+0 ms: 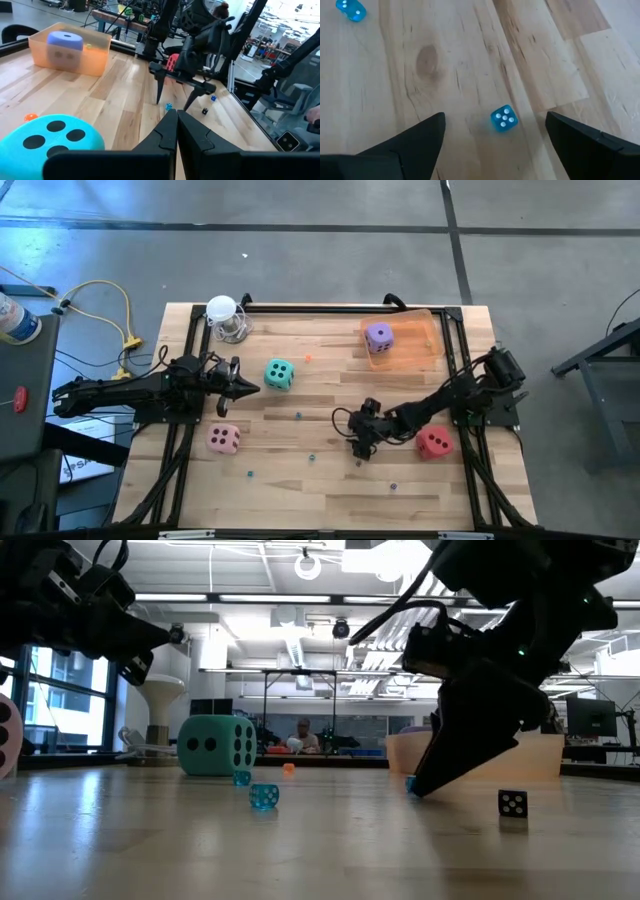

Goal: Pick & Place Dice
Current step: Put the small light blue die into the the orange bin

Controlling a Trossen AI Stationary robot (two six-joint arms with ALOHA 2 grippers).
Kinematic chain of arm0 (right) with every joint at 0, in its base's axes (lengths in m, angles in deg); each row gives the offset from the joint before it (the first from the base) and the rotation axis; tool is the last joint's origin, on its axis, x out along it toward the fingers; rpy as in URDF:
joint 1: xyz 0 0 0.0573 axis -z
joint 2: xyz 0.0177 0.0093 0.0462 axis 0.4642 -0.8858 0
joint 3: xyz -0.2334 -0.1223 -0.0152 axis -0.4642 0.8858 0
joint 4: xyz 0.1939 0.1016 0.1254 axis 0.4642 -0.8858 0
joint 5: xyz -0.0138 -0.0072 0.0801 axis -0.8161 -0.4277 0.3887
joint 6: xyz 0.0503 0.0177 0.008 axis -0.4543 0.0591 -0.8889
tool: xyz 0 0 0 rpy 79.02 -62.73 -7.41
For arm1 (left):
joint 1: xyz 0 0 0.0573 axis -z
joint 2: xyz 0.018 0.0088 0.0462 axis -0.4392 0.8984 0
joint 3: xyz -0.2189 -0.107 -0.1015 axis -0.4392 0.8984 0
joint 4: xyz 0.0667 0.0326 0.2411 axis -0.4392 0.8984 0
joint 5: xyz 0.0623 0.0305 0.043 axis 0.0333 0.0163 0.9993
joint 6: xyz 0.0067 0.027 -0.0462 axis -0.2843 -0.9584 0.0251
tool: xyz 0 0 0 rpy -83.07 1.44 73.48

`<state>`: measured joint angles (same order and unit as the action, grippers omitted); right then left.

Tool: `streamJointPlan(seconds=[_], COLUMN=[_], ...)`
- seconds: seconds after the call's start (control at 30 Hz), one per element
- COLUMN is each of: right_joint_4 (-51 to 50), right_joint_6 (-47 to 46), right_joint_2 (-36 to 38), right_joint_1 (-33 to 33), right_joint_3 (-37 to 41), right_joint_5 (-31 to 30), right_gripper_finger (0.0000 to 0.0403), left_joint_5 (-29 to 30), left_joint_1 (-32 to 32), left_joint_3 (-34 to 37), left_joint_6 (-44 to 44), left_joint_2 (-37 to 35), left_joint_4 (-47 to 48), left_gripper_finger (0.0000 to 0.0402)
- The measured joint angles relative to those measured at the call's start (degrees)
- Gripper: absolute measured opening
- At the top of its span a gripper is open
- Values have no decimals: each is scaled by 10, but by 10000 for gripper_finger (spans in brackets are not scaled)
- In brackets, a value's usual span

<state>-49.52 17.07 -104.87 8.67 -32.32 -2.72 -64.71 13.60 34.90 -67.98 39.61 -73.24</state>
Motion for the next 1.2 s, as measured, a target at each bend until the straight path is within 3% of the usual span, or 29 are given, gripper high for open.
streamJointPlan(seconds=[0.73, 1.2], right_joint_4=[-13, -13], right_joint_6=[28, 27], right_joint_2=[1, 1], right_joint_1=[10, 10], right_joint_3=[0, 0], right_joint_5=[17, 15], right_gripper_finger=[156, 91], left_joint_5=[-7, -8], left_joint_1=[0, 0], left_joint_3=[0, 0], left_joint_6=[8, 3], left_joint_2=[0, 0], left_joint_4=[0, 5], left_gripper_finger=[2, 2])
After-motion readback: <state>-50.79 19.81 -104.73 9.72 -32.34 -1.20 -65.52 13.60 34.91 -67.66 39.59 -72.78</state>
